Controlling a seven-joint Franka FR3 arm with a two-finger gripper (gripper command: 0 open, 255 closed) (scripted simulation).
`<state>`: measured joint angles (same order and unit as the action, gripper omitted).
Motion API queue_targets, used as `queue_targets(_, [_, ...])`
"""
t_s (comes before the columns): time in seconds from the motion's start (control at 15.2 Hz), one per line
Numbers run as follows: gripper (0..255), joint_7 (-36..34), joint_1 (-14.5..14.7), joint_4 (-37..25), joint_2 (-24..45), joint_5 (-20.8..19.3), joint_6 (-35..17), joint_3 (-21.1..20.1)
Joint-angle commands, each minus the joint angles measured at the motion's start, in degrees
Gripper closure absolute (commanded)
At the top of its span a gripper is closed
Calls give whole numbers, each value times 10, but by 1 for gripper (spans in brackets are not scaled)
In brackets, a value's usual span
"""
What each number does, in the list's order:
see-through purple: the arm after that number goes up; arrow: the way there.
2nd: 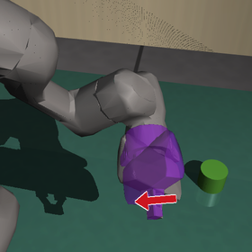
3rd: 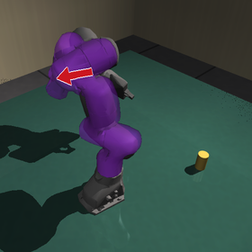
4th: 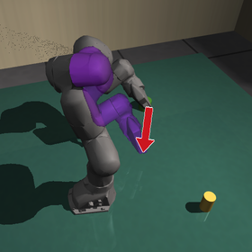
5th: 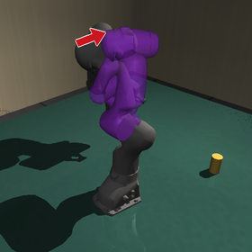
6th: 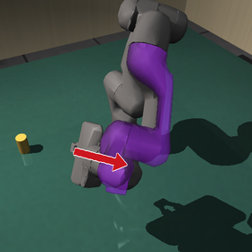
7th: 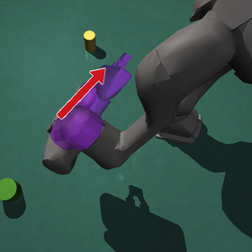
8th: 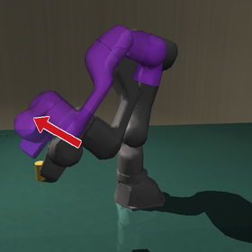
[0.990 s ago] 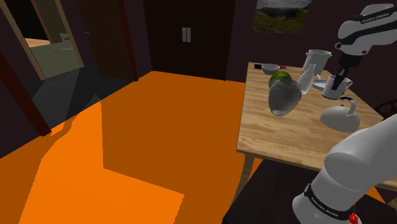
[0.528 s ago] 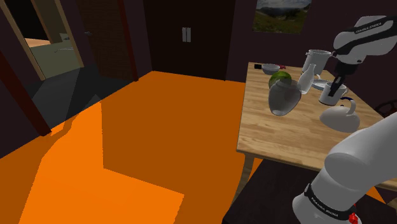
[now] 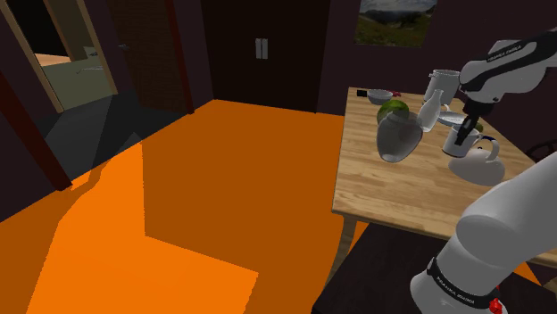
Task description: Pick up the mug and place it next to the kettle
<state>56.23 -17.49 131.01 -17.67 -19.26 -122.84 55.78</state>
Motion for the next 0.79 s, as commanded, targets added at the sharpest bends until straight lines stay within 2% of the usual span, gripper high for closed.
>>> queue_targets(0.0, [255, 5, 4, 9, 9, 4, -18, 9])
queue_targets(0.4, [255, 21, 19, 35, 44, 25, -72, 38])
queue_targets(0.73, [255, 45, 37, 54, 83, 57, -119, 65])
